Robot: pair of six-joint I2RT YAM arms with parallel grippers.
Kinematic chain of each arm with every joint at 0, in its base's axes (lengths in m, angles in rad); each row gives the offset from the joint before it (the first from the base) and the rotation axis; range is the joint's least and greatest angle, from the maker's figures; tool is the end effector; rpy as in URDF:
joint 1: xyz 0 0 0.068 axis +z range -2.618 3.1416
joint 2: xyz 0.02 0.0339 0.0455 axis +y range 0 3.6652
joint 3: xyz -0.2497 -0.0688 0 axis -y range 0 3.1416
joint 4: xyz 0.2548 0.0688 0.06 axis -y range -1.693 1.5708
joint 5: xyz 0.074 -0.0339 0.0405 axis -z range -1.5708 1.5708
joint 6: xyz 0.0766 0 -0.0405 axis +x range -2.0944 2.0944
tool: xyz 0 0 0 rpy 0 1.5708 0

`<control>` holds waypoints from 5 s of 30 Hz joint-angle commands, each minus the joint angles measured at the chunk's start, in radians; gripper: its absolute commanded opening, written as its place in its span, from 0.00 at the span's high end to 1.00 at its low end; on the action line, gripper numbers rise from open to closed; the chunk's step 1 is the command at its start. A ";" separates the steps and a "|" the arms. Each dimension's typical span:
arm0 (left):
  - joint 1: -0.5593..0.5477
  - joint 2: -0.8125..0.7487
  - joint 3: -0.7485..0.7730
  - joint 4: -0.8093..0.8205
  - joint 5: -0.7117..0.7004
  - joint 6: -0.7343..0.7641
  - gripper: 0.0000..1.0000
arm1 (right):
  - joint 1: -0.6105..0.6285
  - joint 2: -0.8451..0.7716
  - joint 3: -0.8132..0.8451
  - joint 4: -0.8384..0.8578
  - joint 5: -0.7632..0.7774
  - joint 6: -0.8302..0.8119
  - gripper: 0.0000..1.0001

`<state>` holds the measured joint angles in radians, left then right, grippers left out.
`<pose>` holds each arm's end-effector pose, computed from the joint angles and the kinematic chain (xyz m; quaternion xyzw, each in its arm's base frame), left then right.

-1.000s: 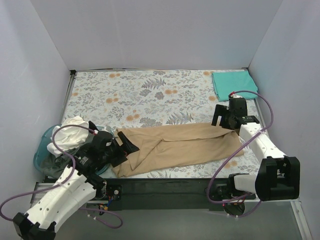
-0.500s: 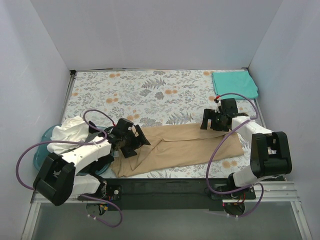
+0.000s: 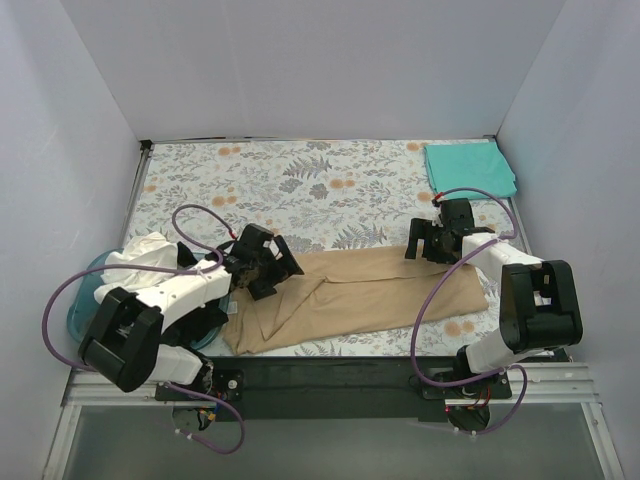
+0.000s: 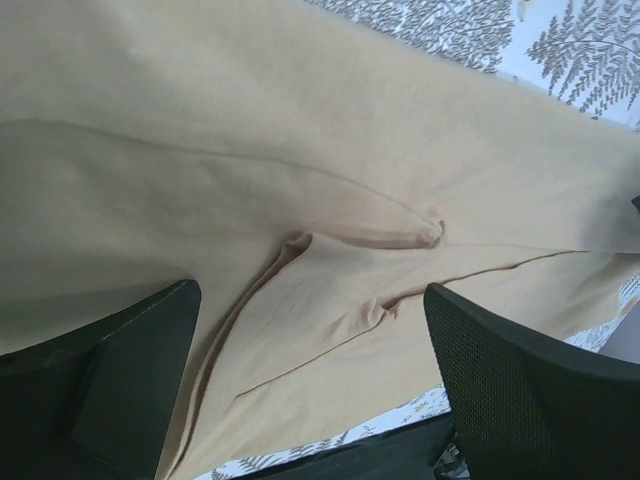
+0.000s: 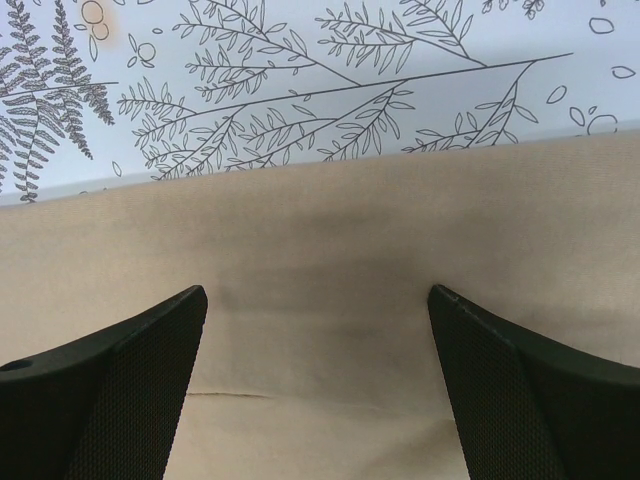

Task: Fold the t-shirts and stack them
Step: Fold the tshirt

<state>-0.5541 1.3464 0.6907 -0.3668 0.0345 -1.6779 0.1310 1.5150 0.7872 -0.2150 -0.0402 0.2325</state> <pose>0.2380 -0.1503 0.1207 -0.5089 0.8170 -0.2505 0.1040 0.3215 0.0455 0.1163 0.0420 0.9500 0.0746 0.3003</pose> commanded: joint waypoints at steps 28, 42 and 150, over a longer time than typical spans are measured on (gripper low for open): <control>-0.265 0.051 0.067 0.016 0.133 0.147 0.48 | -0.010 0.002 -0.054 -0.014 0.036 -0.005 0.02; -0.409 -0.101 0.154 -0.285 -0.217 0.028 0.07 | -0.011 -0.056 -0.045 -0.017 0.036 -0.022 0.02; -0.626 -0.111 -0.106 -0.138 -0.070 -0.140 1.00 | 0.972 -0.642 -0.427 -0.316 0.100 0.545 0.99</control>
<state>-1.1748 1.3155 0.6170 -0.4999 -0.0608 -1.8015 1.1004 0.8650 0.3771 -0.5148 0.1089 0.7677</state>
